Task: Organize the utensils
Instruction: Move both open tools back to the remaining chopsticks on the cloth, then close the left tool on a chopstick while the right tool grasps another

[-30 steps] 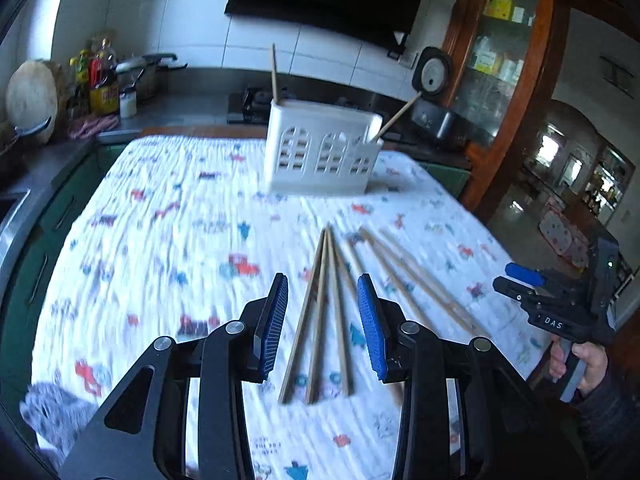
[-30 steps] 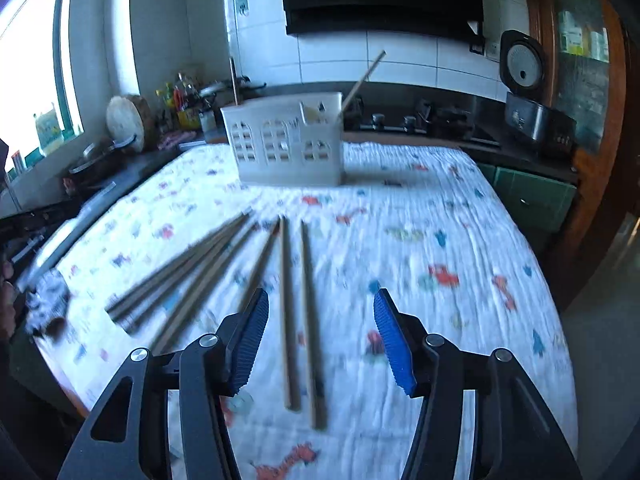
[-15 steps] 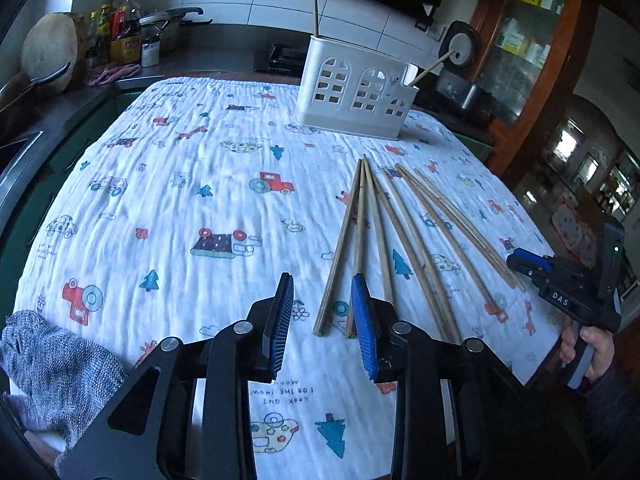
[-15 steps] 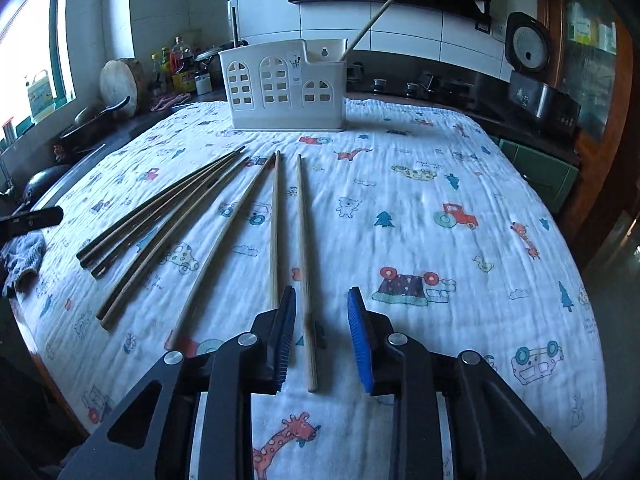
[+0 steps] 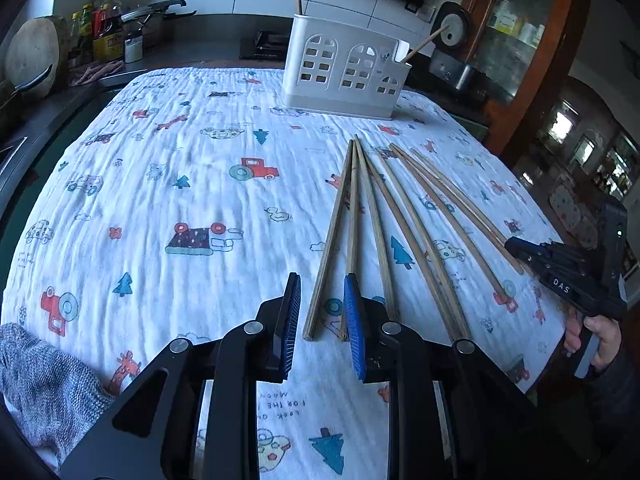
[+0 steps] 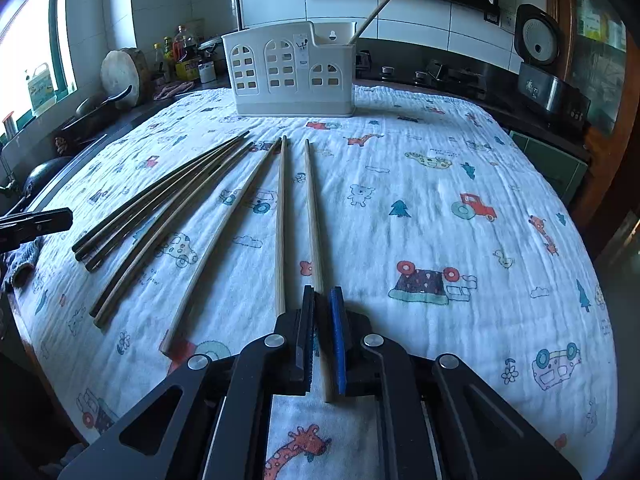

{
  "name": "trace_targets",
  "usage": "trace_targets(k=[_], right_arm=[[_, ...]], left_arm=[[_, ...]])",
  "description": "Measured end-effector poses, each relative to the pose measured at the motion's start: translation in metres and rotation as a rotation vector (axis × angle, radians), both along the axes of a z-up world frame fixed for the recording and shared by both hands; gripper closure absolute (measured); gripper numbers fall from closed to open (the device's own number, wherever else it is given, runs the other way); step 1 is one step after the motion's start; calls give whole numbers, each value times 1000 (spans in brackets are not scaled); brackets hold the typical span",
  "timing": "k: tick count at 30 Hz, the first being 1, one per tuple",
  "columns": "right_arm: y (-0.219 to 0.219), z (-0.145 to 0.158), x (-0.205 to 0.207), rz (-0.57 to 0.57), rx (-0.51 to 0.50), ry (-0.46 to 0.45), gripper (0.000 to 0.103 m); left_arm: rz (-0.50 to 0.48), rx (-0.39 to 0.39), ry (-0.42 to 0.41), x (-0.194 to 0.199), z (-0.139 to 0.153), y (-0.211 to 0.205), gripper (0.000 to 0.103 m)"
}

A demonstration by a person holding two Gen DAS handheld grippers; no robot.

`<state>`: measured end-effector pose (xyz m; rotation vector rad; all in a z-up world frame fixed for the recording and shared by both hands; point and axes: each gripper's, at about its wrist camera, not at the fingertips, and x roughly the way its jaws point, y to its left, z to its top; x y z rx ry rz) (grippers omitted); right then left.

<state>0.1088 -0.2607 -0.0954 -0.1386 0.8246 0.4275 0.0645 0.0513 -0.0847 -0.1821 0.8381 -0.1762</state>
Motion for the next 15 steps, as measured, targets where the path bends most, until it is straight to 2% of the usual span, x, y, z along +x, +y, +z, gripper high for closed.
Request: trace_targets(k=[12, 15], right_arm=[[0, -1, 1, -2, -3, 1, 95], [0, -1, 1, -2, -4, 0, 95]], left_arm=[[-35, 31, 42, 26, -15, -9, 81], [-36, 41, 55, 30, -20, -11, 85]])
